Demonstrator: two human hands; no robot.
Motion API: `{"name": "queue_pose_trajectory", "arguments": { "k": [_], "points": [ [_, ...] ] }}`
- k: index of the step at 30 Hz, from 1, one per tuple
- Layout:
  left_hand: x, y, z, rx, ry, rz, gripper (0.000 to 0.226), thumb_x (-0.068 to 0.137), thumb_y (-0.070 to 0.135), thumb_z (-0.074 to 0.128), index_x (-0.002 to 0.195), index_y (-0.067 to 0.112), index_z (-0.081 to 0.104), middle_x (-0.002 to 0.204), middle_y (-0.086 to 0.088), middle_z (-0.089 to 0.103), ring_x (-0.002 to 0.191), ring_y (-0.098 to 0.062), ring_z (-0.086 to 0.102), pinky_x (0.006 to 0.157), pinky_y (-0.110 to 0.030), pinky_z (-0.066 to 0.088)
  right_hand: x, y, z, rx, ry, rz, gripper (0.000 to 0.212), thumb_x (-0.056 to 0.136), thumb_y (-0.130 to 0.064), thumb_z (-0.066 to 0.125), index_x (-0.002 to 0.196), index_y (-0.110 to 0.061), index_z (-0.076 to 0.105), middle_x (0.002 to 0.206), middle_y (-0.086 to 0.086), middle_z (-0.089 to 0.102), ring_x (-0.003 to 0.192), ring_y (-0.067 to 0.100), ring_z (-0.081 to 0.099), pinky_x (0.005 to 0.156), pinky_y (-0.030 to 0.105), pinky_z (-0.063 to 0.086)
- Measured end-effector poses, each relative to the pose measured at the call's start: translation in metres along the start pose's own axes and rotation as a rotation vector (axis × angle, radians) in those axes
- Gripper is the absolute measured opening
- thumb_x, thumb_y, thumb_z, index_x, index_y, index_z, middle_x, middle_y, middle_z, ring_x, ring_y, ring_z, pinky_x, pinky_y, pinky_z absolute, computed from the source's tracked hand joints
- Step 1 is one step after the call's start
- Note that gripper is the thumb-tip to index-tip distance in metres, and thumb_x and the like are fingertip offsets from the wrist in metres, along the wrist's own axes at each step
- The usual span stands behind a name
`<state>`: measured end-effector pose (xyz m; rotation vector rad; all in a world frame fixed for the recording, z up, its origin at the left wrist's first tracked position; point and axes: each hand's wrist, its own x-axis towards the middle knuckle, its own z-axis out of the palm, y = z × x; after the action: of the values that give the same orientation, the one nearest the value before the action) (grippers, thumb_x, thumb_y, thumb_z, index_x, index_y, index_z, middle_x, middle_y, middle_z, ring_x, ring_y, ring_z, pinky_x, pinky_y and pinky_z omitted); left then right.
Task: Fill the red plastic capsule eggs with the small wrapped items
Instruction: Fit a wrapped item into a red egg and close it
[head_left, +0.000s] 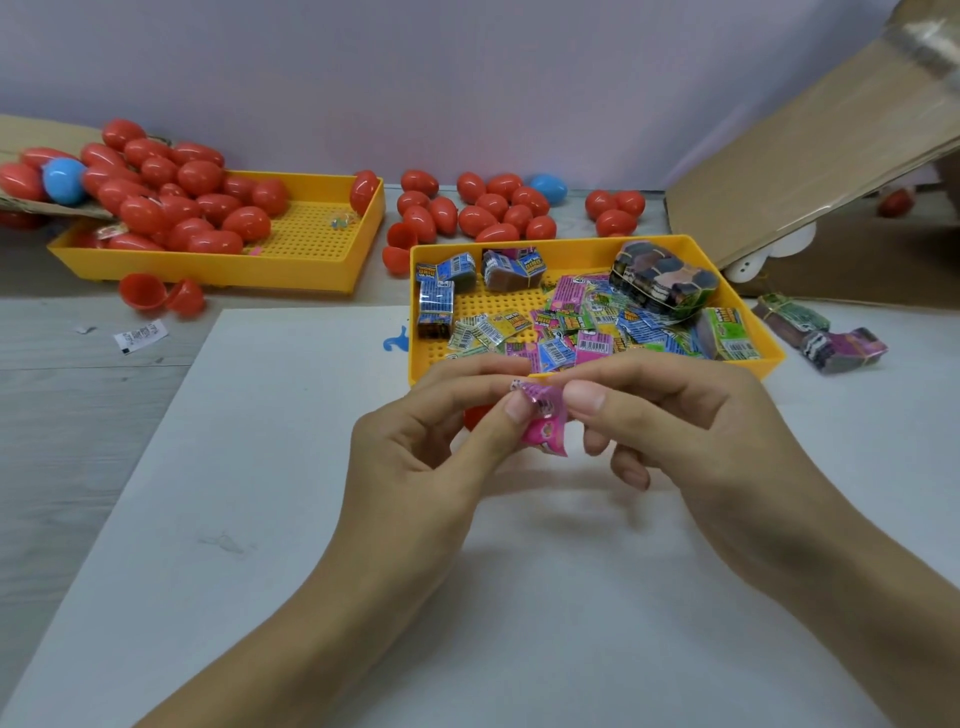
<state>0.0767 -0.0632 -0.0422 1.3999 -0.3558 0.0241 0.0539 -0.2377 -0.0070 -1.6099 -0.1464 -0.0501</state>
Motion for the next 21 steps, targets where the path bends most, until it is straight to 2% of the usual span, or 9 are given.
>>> {"name": "queue_pose_trajectory", "arguments": {
  "k": [3, 7, 9, 13, 15, 18, 21],
  "points": [
    [-0.001, 0.001, 0.001, 0.026, -0.004, 0.0, 0.019, 0.083, 0.032, 0.068, 0.096, 0.024, 0.08, 0.11, 0.001, 0.072, 0.115, -0.027, 0.065, 0.09, -0.046, 0.056, -0.001, 0.0, 0.0, -0.022, -0.005, 0.012, 0.015, 0.077, -0.027, 0.073, 0.09, -0.022, 0.08, 0.074, -0.001, 0.073, 0.065, 0.008, 0.065, 0.049, 0.014, 0.045],
    [-0.001, 0.004, 0.002, 0.0, -0.006, -0.017, 0.018, 0.083, 0.029, 0.069, 0.095, 0.021, 0.08, 0.11, 0.0, 0.071, 0.114, -0.025, 0.065, 0.083, -0.031, 0.058, -0.002, 0.001, 0.001, -0.068, 0.045, -0.003, 0.012, 0.076, -0.022, 0.07, 0.084, -0.021, 0.08, 0.072, 0.004, 0.074, 0.062, 0.01, 0.067, 0.045, 0.019, 0.044],
    [-0.001, 0.004, 0.002, 0.022, -0.002, -0.014, 0.012, 0.085, 0.022, 0.072, 0.093, 0.02, 0.08, 0.109, 0.0, 0.072, 0.114, -0.023, 0.065, 0.085, -0.032, 0.058, -0.003, 0.001, 0.002, -0.159, 0.085, -0.057, 0.01, 0.077, -0.022, 0.071, 0.081, -0.024, 0.079, 0.072, -0.002, 0.074, 0.063, 0.01, 0.067, 0.046, 0.018, 0.044],
    [-0.003, 0.007, 0.006, 0.069, -0.01, -0.004, 0.019, 0.083, 0.027, 0.066, 0.093, 0.019, 0.081, 0.108, 0.001, 0.072, 0.113, -0.023, 0.066, 0.089, -0.041, 0.059, -0.007, 0.0, 0.008, -0.35, 0.137, -0.164, 0.013, 0.078, -0.026, 0.073, 0.091, -0.027, 0.076, 0.079, -0.01, 0.072, 0.072, 0.015, 0.068, 0.048, 0.035, 0.049],
    [-0.005, 0.008, 0.007, 0.086, -0.02, 0.014, 0.02, 0.083, 0.024, 0.068, 0.095, 0.014, 0.08, 0.108, -0.002, 0.071, 0.112, -0.025, 0.066, 0.088, -0.042, 0.059, -0.007, 0.002, 0.01, -0.375, 0.146, -0.205, 0.014, 0.078, -0.023, 0.073, 0.092, -0.026, 0.075, 0.079, -0.011, 0.072, 0.073, 0.016, 0.069, 0.049, 0.038, 0.049],
    [-0.005, 0.01, 0.009, 0.07, -0.008, 0.047, 0.02, 0.079, 0.017, 0.073, 0.097, 0.009, 0.076, 0.108, -0.007, 0.069, 0.109, -0.023, 0.066, 0.082, -0.026, 0.057, -0.006, 0.003, 0.009, -0.357, 0.203, -0.232, 0.012, 0.079, -0.021, 0.075, 0.088, -0.028, 0.075, 0.078, -0.012, 0.072, 0.073, 0.013, 0.069, 0.051, 0.037, 0.051],
    [-0.005, 0.011, 0.009, 0.048, 0.012, 0.048, 0.025, 0.074, 0.019, 0.077, 0.098, 0.01, 0.075, 0.108, -0.006, 0.069, 0.106, -0.02, 0.067, 0.079, -0.02, 0.056, -0.006, 0.002, 0.009, -0.356, 0.242, -0.262, 0.013, 0.08, -0.018, 0.078, 0.086, -0.029, 0.073, 0.078, -0.014, 0.071, 0.072, 0.01, 0.069, 0.051, 0.033, 0.051]
  ]
}}
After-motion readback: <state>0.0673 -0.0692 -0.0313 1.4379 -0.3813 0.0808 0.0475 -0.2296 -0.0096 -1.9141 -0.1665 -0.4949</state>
